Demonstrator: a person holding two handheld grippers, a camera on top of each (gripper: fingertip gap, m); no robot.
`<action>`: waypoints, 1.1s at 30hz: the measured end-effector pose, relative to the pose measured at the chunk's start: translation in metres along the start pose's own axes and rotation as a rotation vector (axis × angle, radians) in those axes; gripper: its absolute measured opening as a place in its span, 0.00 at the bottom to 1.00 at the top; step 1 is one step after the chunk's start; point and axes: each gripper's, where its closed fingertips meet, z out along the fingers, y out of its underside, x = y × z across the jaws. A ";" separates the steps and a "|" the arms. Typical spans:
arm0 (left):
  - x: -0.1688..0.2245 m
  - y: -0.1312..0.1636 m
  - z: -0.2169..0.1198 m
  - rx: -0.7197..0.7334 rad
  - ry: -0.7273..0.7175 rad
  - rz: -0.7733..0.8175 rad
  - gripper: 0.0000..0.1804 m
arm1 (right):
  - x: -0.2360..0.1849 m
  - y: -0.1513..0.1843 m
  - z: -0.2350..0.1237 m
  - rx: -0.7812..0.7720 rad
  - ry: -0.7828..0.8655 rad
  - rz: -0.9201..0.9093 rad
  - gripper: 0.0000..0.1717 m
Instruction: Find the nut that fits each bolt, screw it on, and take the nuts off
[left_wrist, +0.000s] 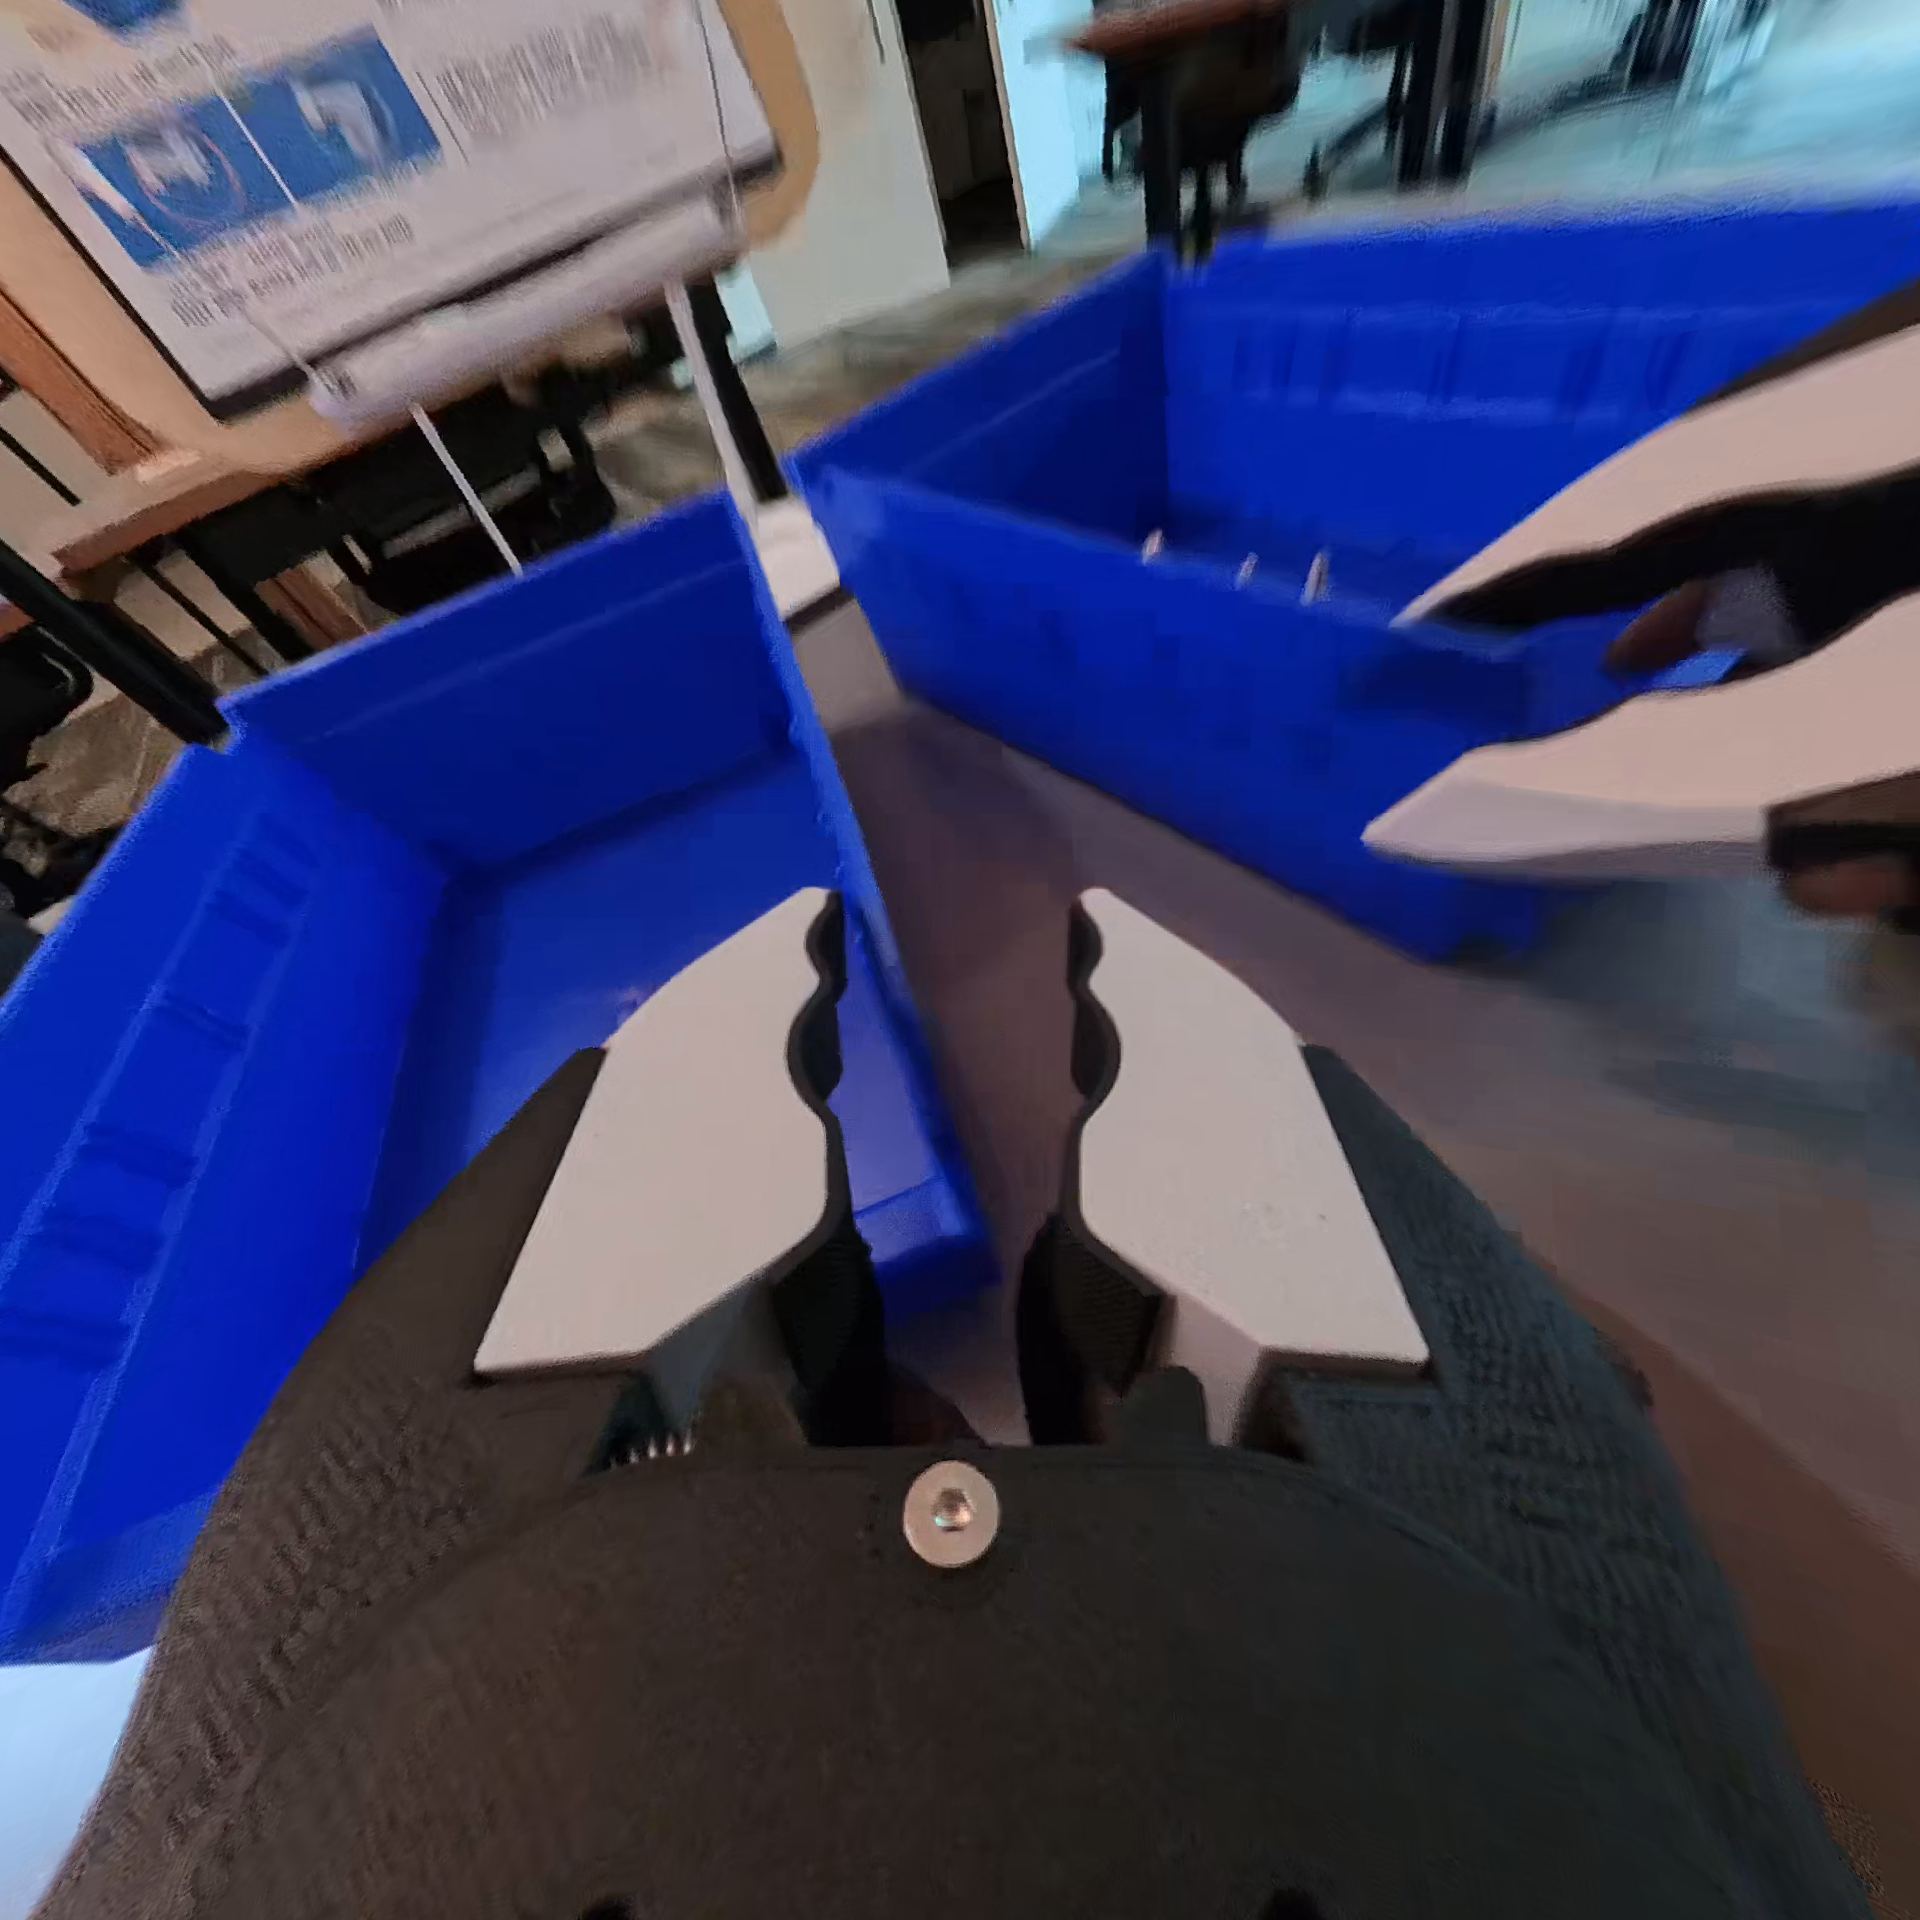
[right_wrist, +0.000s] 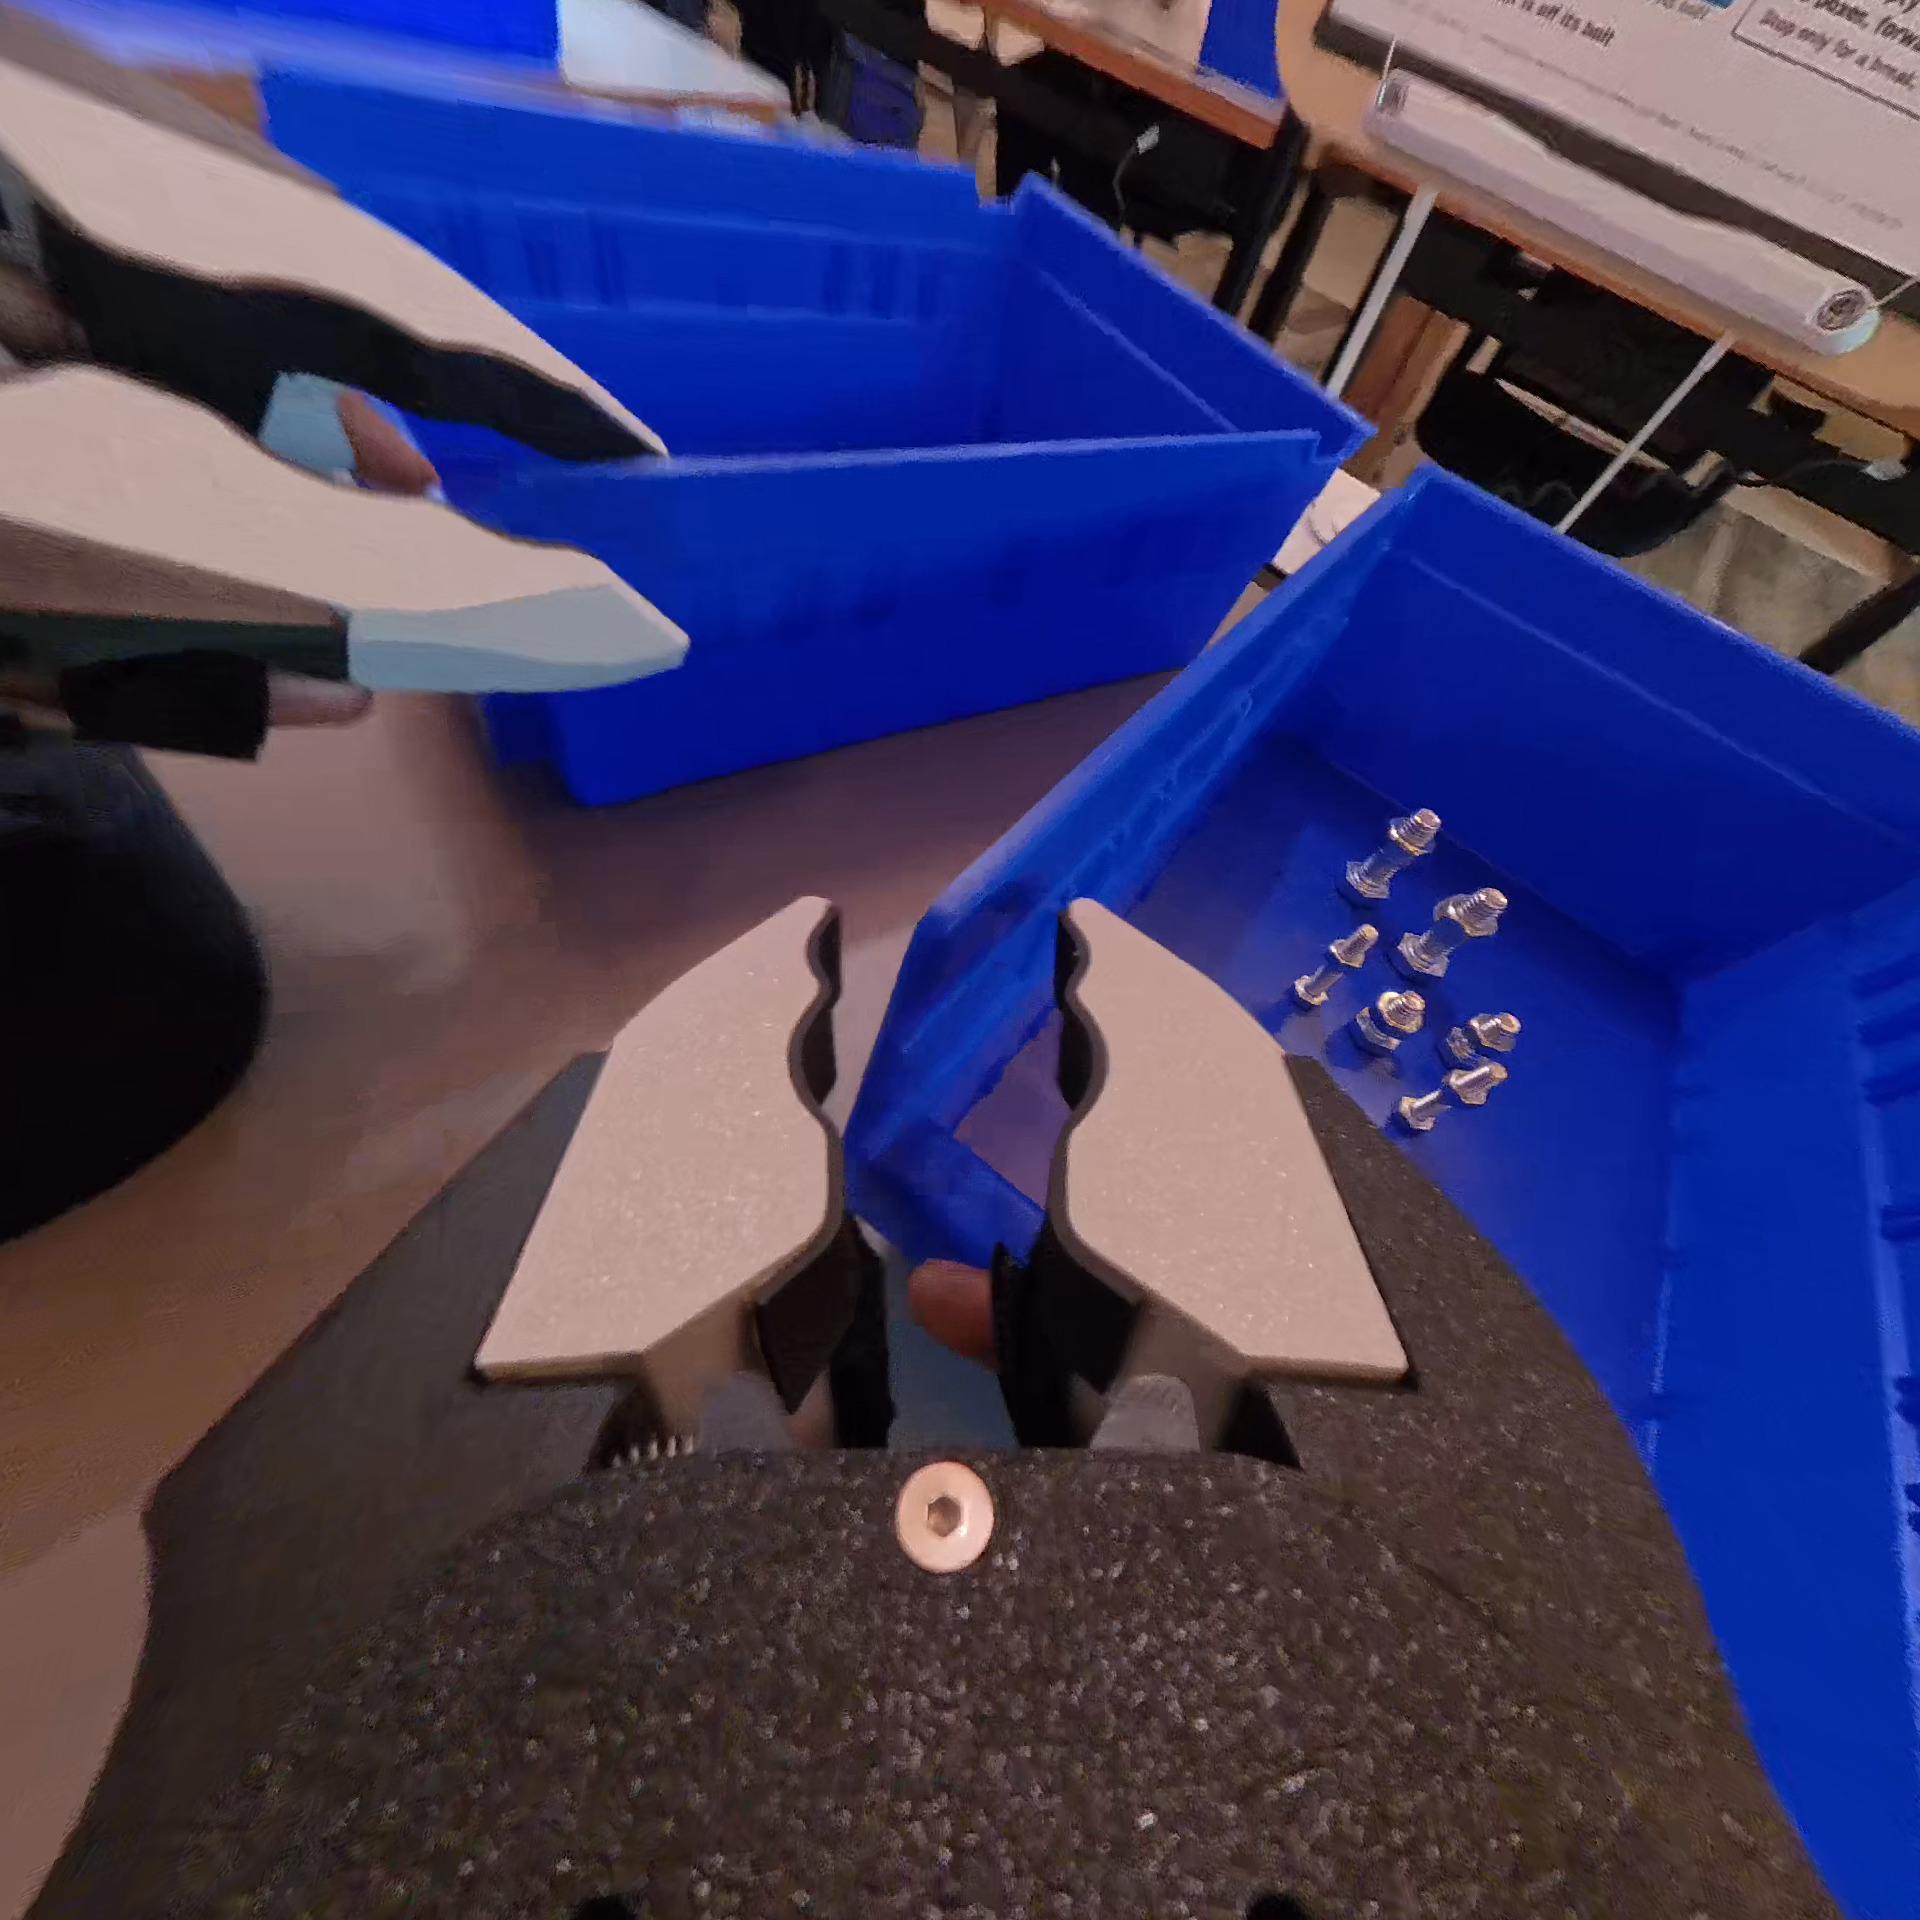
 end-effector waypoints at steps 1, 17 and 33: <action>0.006 -0.013 -0.005 0.066 -0.003 -0.032 0.26 | 0.001 -0.005 -0.007 0.034 -0.018 0.037 0.28; 0.083 -0.030 0.052 0.063 0.042 -0.207 0.53 | 0.169 0.074 -0.108 0.032 0.480 0.259 0.41; 0.080 -0.019 0.077 -0.057 -0.088 -0.147 0.21 | 0.172 0.094 -0.077 -0.195 0.488 0.137 0.12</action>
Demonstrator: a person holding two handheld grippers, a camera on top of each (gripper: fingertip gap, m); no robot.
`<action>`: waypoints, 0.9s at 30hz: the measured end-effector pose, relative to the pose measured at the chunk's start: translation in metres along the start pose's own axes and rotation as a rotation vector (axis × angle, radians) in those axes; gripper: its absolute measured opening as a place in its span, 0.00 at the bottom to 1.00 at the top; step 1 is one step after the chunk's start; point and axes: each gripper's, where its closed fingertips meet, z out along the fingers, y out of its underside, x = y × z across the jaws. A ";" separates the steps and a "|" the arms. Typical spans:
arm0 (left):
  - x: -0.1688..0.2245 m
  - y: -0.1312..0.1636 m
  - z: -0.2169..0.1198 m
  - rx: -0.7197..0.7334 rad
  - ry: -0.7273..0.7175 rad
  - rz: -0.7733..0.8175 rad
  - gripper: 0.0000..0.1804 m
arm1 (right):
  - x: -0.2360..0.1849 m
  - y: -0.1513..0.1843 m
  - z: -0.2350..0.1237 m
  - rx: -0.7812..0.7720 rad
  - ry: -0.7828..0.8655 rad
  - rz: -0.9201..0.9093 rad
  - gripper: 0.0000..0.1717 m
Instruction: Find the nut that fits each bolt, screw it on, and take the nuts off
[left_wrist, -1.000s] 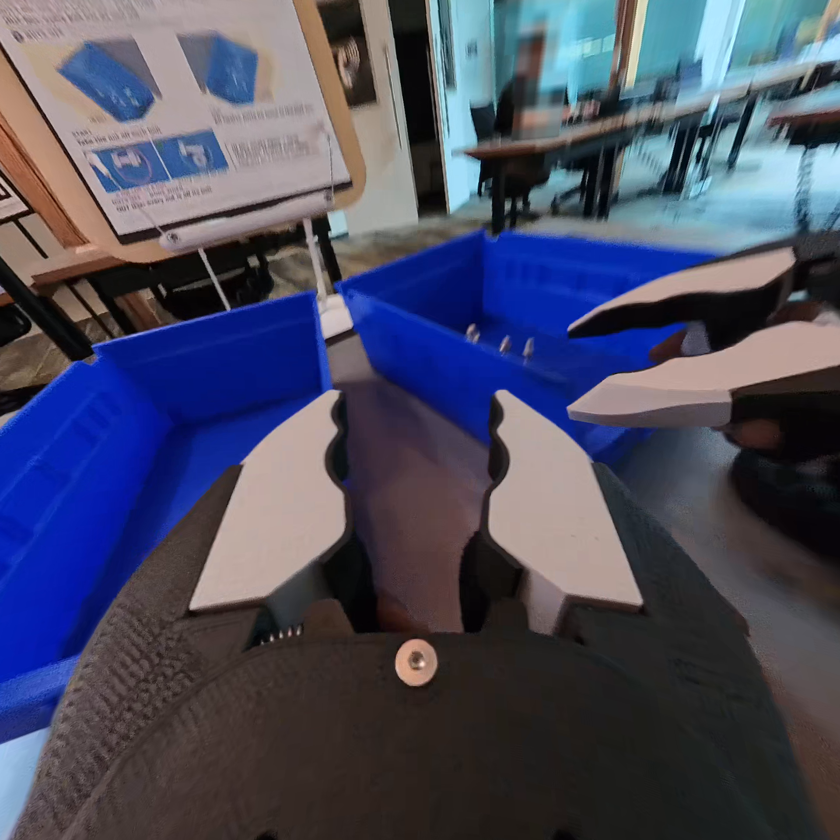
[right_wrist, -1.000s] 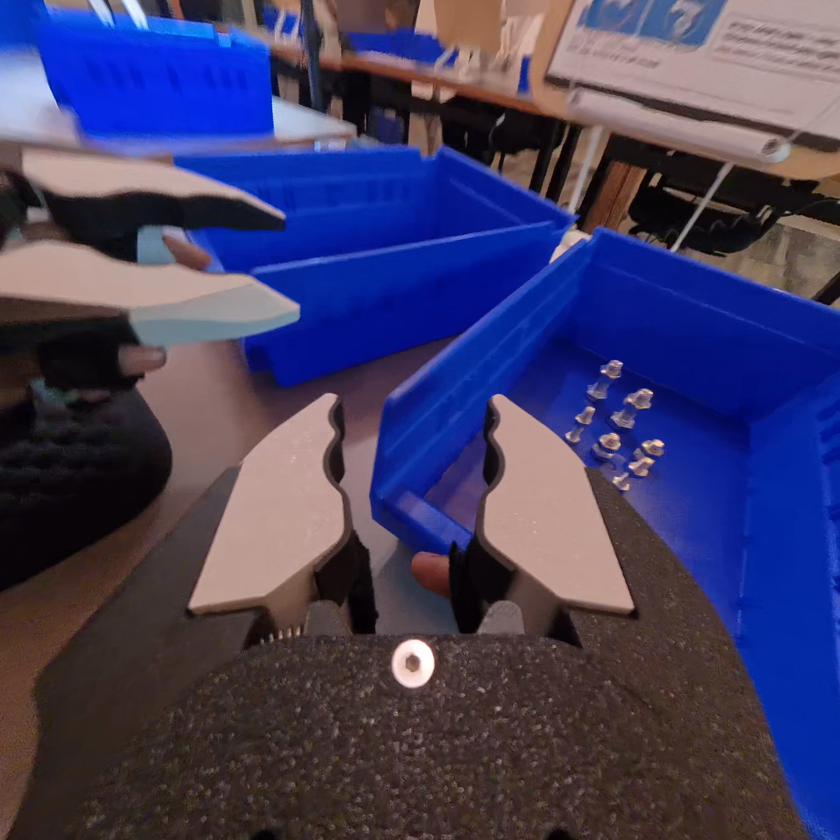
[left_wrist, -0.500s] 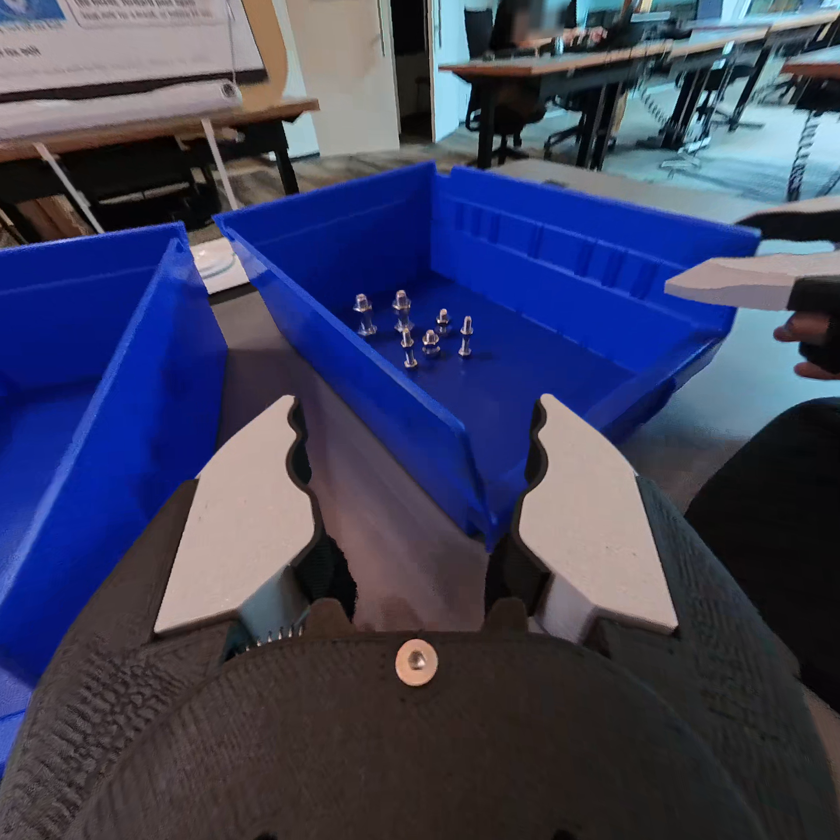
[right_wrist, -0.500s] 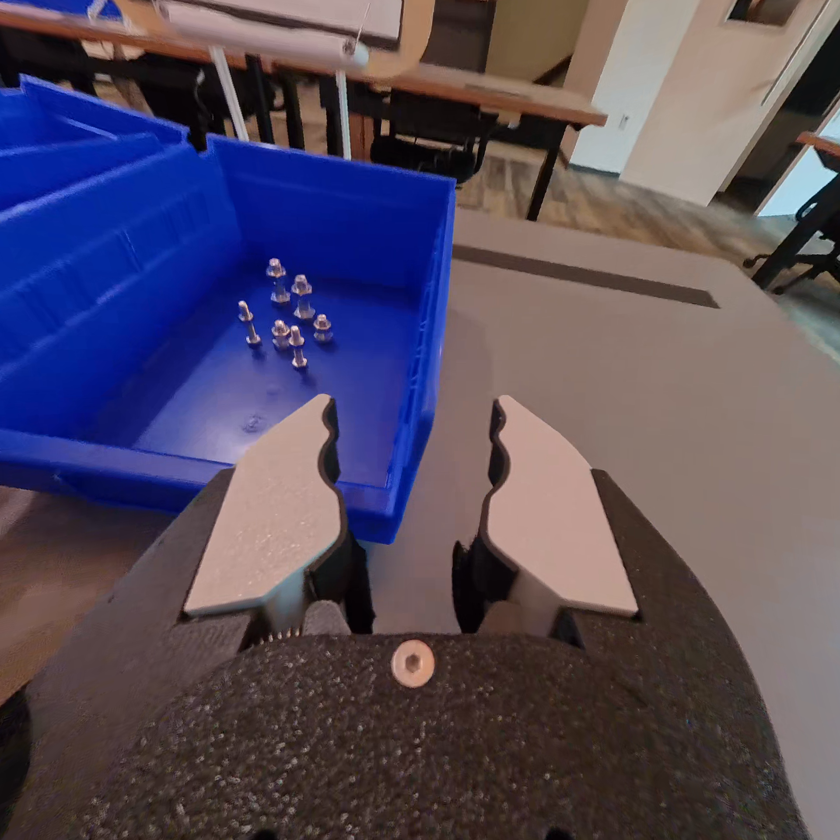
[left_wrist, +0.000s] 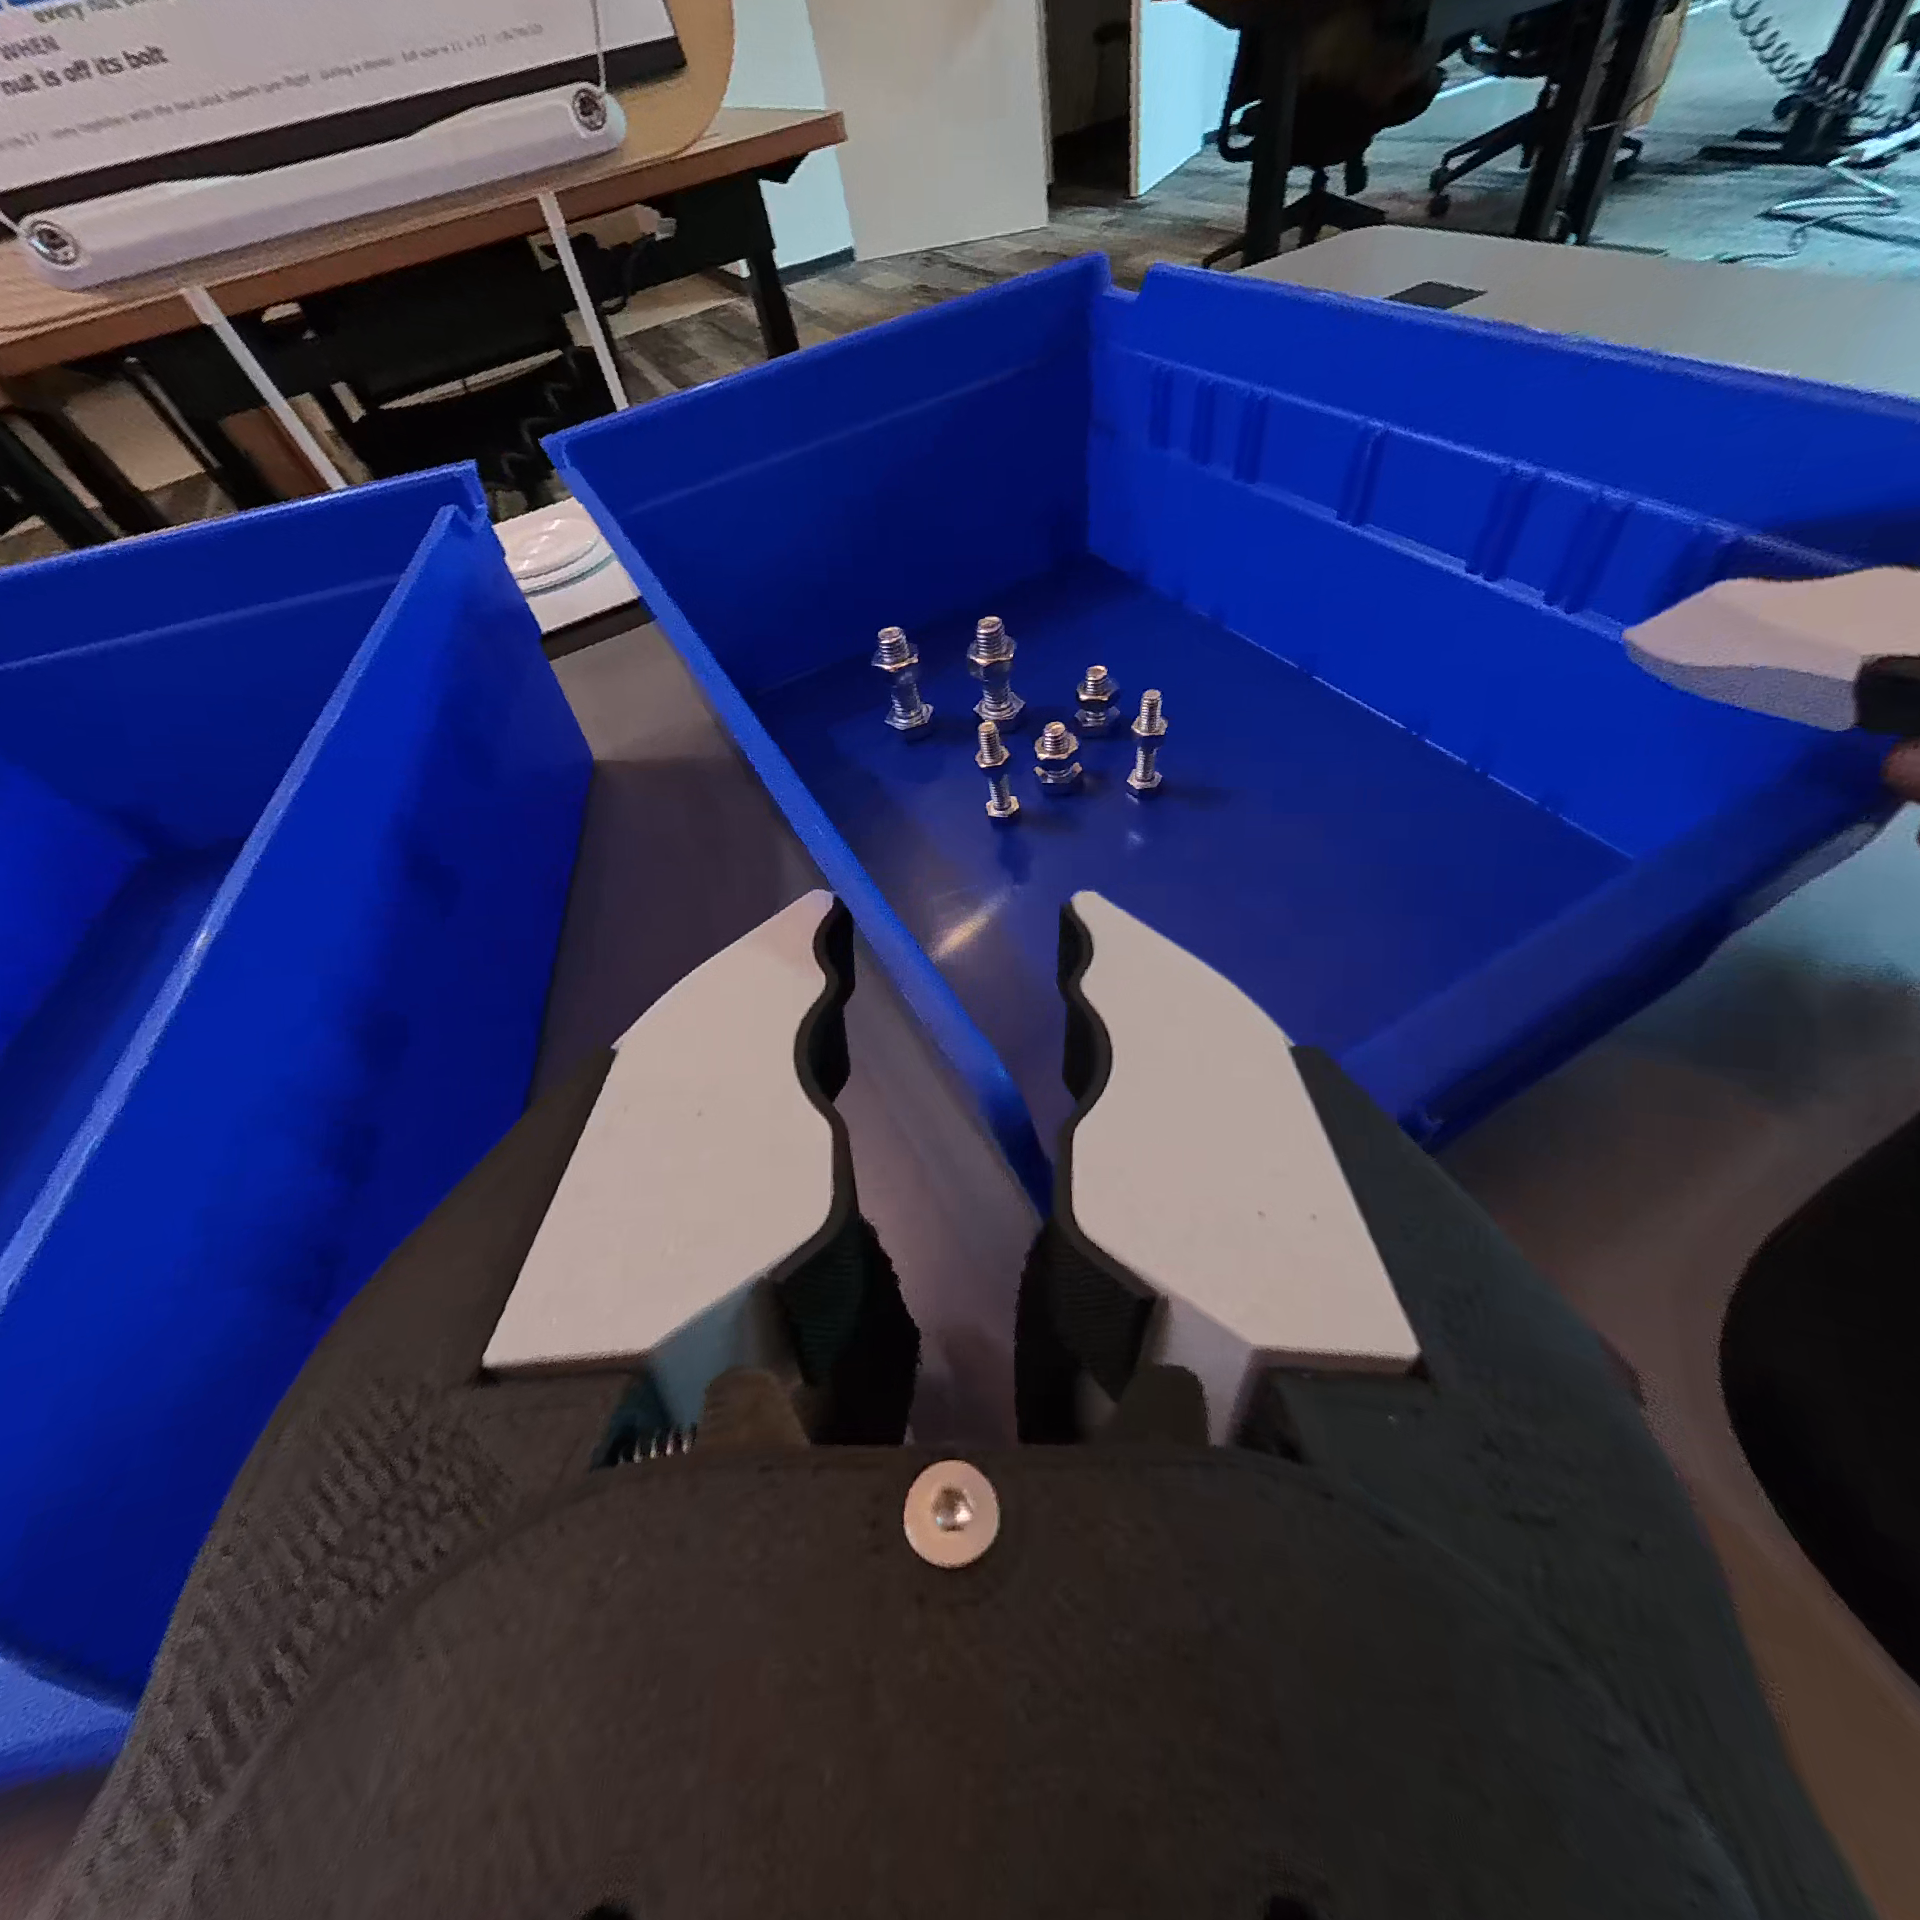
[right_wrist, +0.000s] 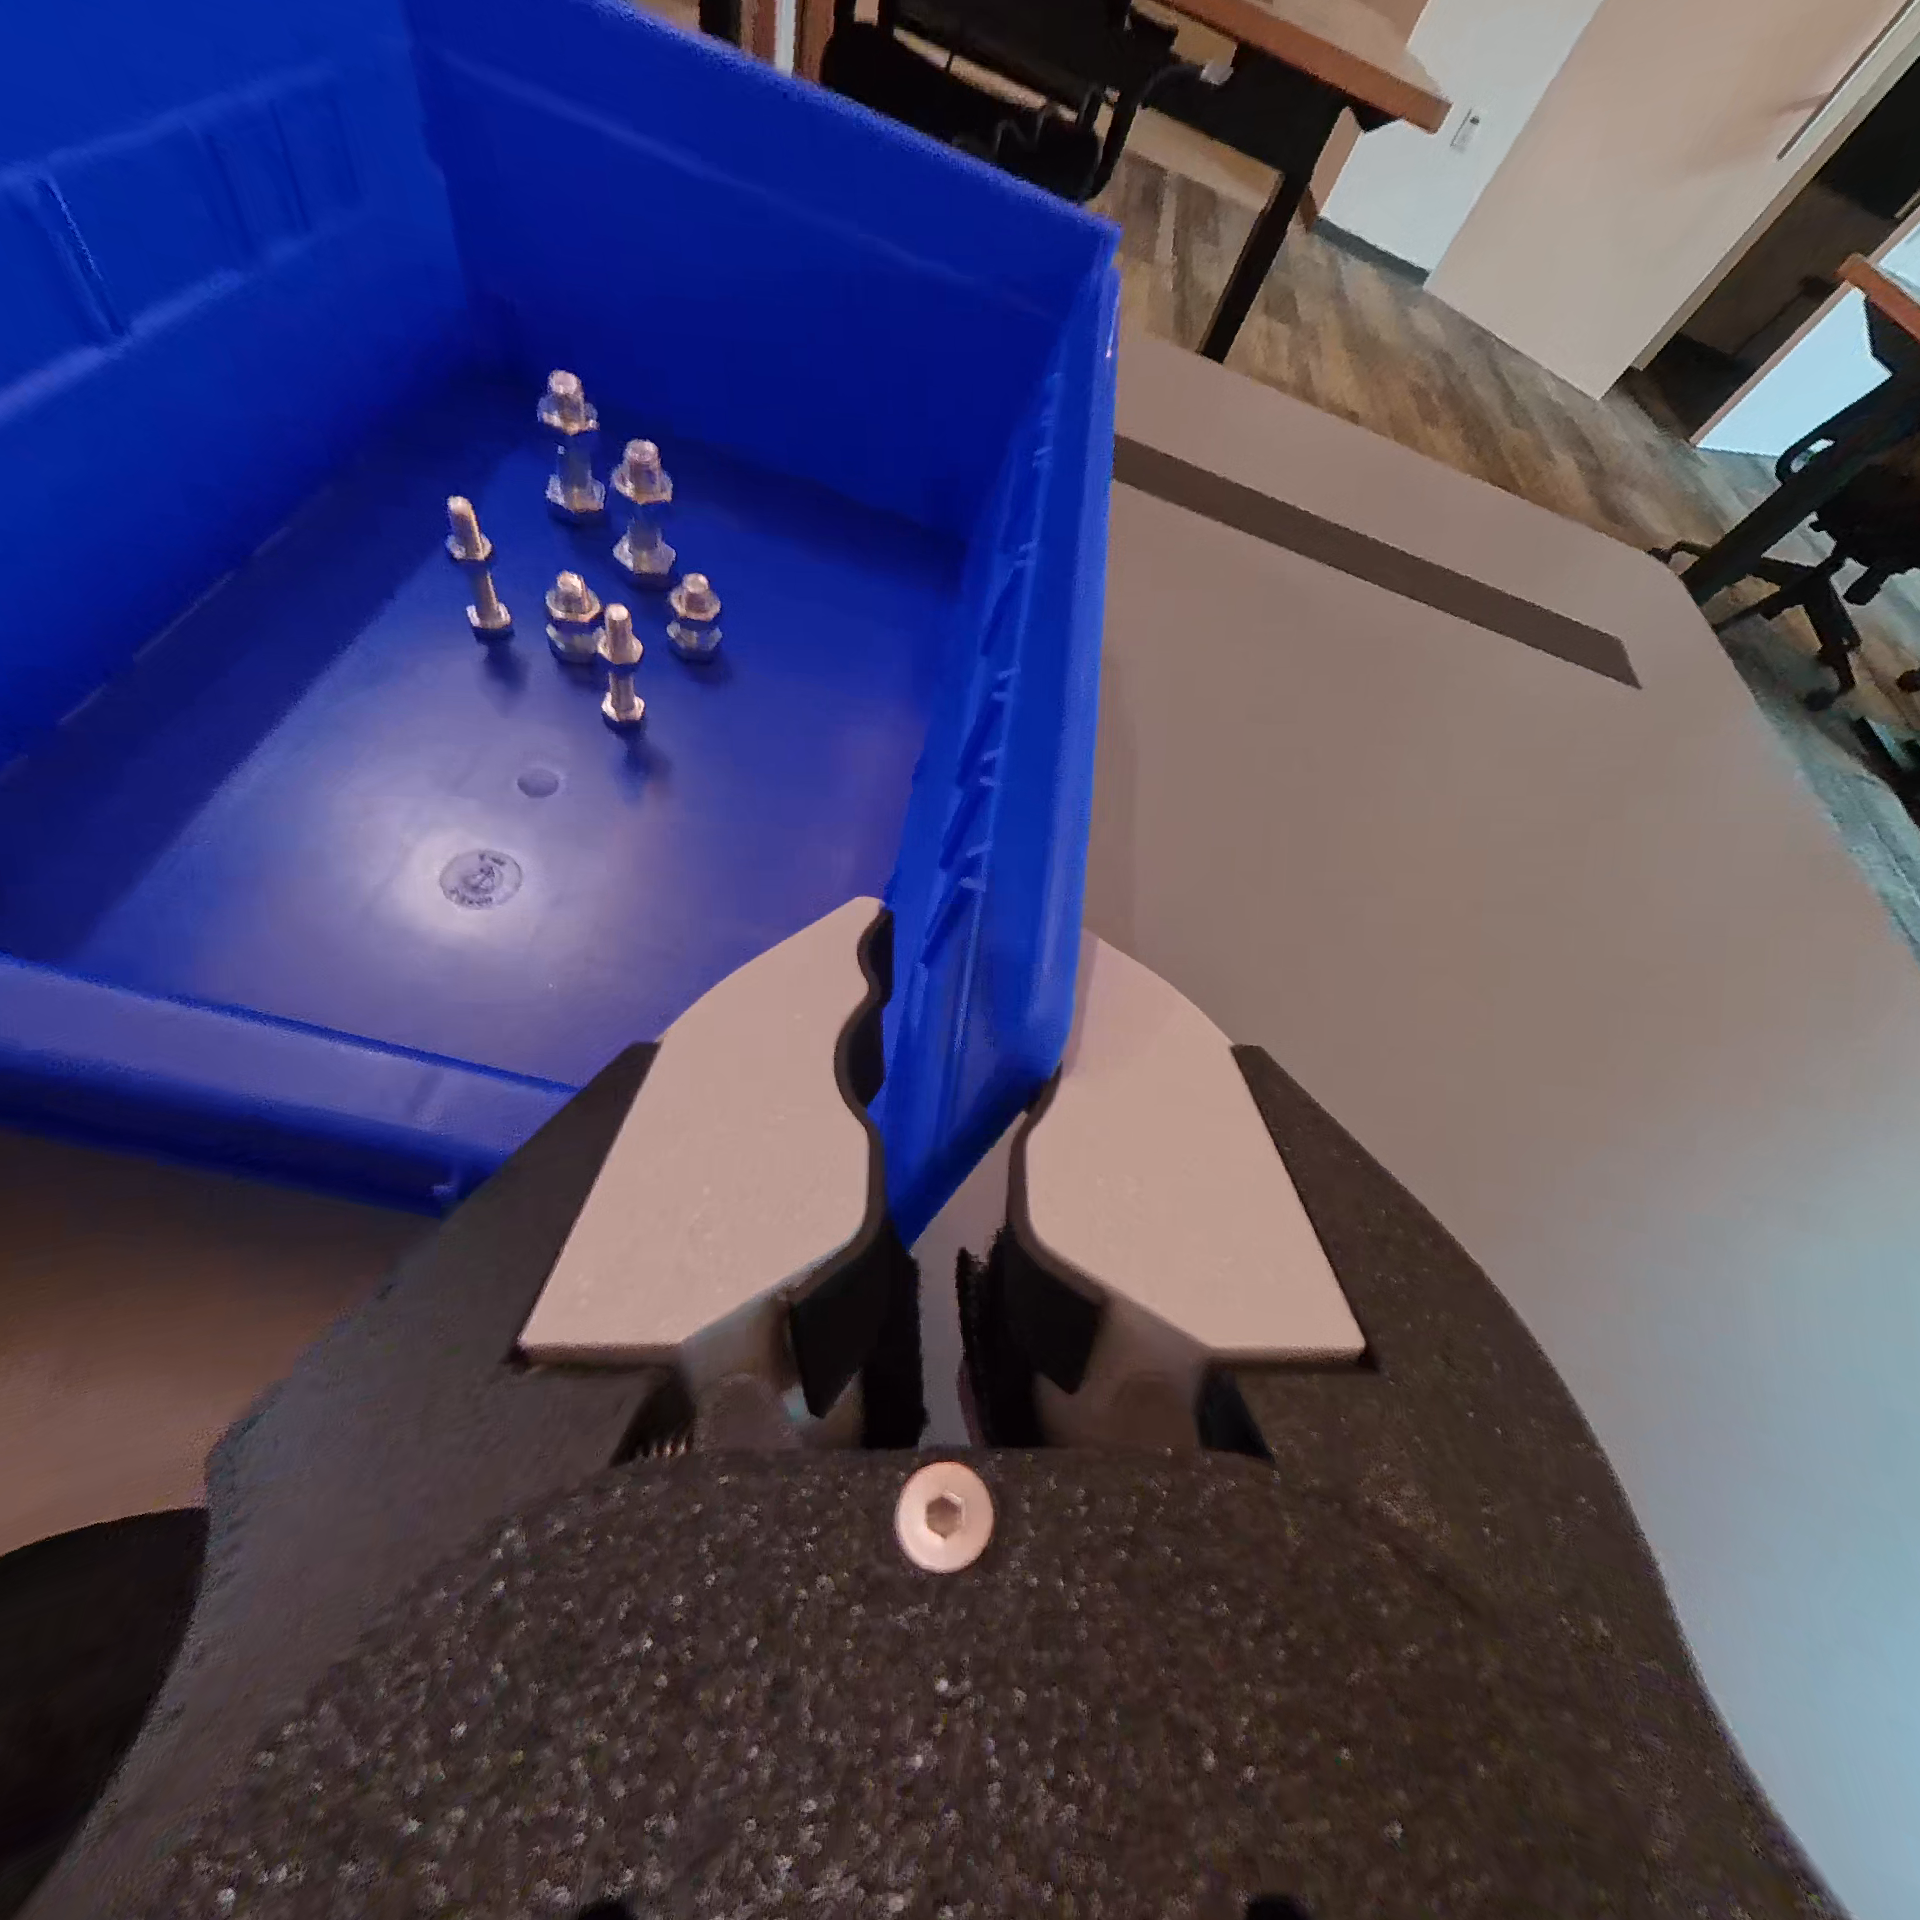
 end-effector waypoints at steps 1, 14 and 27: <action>-0.003 0.000 0.000 -0.002 -0.019 -0.002 0.19 | 0.001 0.000 0.000 0.000 0.017 -0.012 0.07; -0.034 -0.018 -0.004 0.049 -0.140 -0.063 0.04 | -0.017 -0.014 -0.010 0.018 0.007 0.043 0.05; -0.058 -0.061 -0.017 0.054 -0.114 -0.091 0.05 | -0.013 -0.076 -0.024 0.026 0.013 0.002 0.05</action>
